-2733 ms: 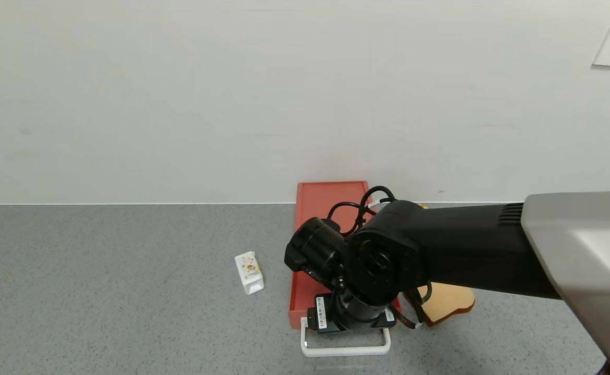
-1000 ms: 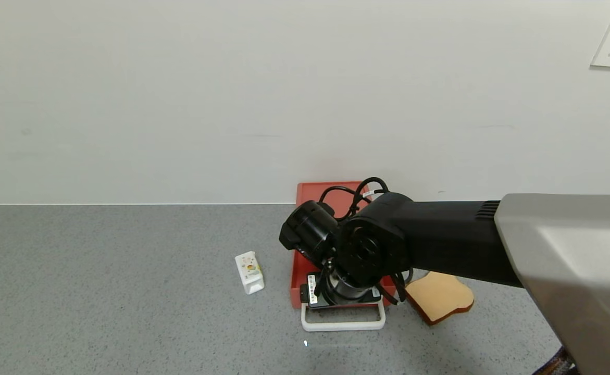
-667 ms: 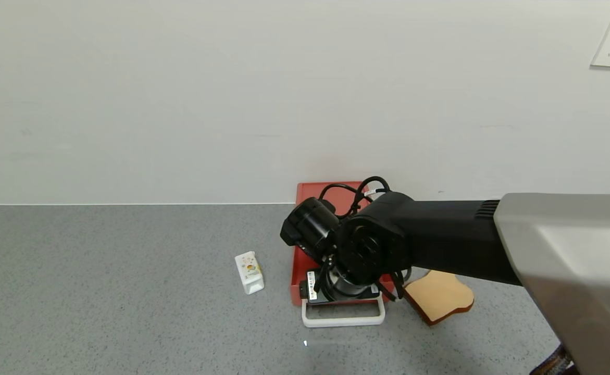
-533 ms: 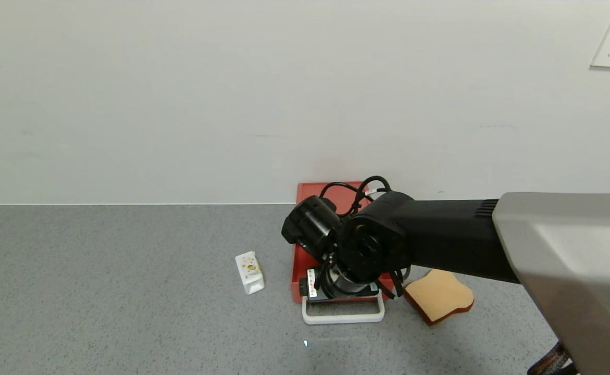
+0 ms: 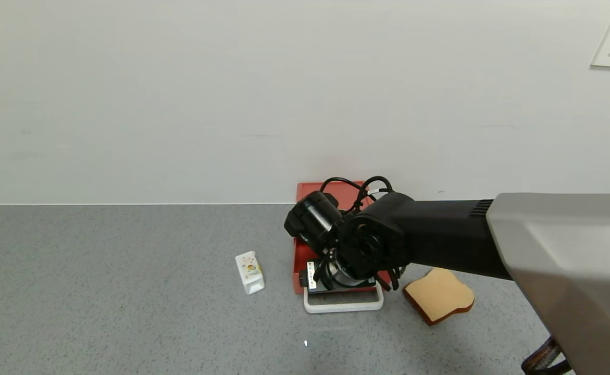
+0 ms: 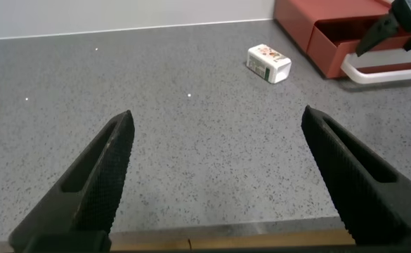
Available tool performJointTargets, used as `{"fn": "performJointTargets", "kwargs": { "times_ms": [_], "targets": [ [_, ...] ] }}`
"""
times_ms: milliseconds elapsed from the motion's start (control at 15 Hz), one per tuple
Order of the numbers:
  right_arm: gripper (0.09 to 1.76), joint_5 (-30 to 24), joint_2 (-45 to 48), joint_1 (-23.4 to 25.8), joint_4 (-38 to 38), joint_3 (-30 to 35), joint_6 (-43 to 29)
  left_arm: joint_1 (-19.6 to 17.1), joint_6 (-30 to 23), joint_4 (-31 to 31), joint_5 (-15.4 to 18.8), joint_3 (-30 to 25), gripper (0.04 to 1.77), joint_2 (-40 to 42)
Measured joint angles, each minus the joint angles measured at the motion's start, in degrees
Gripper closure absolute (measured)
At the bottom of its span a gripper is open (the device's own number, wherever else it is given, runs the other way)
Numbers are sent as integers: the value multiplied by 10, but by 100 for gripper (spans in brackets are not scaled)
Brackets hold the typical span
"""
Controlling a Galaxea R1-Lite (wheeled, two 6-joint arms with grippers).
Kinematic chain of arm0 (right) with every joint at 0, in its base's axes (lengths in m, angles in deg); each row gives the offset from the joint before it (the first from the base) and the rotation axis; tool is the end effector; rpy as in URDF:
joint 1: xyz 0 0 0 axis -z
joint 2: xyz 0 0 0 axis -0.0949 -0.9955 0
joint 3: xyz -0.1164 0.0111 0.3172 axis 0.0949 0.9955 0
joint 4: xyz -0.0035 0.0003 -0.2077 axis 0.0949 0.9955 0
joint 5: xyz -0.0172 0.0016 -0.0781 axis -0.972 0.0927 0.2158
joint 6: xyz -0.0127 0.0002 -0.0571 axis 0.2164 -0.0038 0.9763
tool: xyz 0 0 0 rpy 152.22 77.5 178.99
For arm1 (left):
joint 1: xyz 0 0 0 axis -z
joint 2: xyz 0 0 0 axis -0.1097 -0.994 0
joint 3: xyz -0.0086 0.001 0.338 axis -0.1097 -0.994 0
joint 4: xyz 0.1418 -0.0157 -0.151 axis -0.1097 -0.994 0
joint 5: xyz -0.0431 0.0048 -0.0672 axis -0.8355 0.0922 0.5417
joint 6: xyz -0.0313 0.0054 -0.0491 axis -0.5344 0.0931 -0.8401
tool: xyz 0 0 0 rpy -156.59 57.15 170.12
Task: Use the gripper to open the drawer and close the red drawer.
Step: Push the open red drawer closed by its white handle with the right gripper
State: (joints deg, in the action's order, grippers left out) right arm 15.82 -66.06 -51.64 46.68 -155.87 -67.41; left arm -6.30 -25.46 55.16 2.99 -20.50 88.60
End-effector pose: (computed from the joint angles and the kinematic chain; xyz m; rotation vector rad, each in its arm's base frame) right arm 0.3718 0.3631 0.1144 0.0177 0.9779 0.1715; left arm -0.0064 -0.0011 0.0767 0.0168 -0.0082 -0.0182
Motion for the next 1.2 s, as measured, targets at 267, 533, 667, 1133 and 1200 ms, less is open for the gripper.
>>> {"fn": "performJointTargets", "kwargs": {
  "times_ms": [267,533,667,1133,1200],
  "targets": [
    [14,0,-3,6,-21,0,9,0,0,0,0,0,9,0],
    [14,0,-7,11,-30,-4,10,0,0,0,0,0,9,0],
    [14,0,-10,12,-43,-4,20,0,0,0,0,0,9,0],
    [14,12,-17,18,-82,-4,31,0,0,0,0,0,9,0],
    [14,12,-18,19,-90,-4,36,0,0,0,0,0,9,0]
  ]
}}
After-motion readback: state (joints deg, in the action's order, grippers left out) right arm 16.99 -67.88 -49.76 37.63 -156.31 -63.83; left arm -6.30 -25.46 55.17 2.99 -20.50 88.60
